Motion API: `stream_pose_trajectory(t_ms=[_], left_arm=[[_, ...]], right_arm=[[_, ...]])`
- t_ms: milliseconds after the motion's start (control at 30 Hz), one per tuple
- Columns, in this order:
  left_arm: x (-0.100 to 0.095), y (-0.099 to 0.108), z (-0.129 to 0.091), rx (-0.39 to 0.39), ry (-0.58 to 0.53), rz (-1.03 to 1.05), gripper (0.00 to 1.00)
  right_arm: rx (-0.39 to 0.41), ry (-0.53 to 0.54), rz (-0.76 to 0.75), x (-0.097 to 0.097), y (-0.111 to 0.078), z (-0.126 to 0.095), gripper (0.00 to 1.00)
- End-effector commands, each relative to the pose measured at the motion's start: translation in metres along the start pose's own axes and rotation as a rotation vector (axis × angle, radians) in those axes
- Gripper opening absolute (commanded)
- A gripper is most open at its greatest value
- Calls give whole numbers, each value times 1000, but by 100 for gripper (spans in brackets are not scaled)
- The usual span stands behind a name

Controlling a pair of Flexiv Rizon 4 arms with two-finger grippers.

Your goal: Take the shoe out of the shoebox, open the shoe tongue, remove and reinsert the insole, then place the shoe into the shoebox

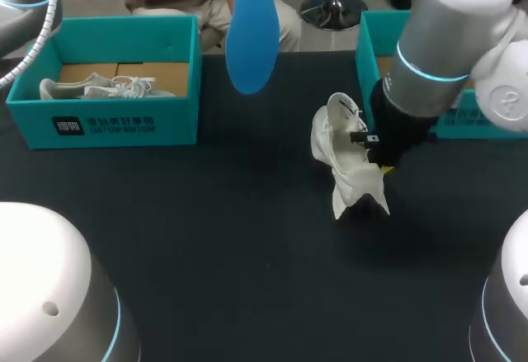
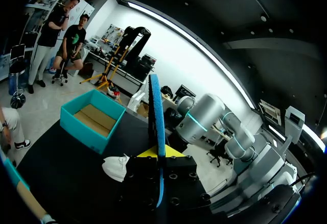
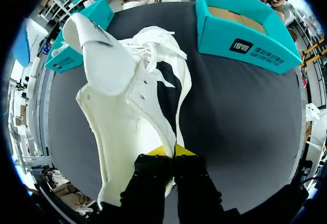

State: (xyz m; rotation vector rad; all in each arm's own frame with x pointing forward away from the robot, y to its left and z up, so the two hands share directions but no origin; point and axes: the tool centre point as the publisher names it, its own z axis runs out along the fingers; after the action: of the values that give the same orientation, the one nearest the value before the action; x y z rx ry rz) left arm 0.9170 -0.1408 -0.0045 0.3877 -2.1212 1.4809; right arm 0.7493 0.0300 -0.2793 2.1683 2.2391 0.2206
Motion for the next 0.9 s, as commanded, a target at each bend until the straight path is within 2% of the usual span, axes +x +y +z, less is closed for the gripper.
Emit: stream_pose_trajectory(t_ms=[33,433,700,900], left_arm=[[-1,0,0,-2,1,0,0],[-1,0,0,-2,1,0,0],[-1,0,0,-2,1,0,0],[-1,0,0,-2,1,0,0]], right_arm=[[-28,22,35,-2,-7,-1,0],[-65,70,86,2,-10,6,0],[-55,95,114,6,-18,24,0],[-31,121,139,10,-30,43,0]])
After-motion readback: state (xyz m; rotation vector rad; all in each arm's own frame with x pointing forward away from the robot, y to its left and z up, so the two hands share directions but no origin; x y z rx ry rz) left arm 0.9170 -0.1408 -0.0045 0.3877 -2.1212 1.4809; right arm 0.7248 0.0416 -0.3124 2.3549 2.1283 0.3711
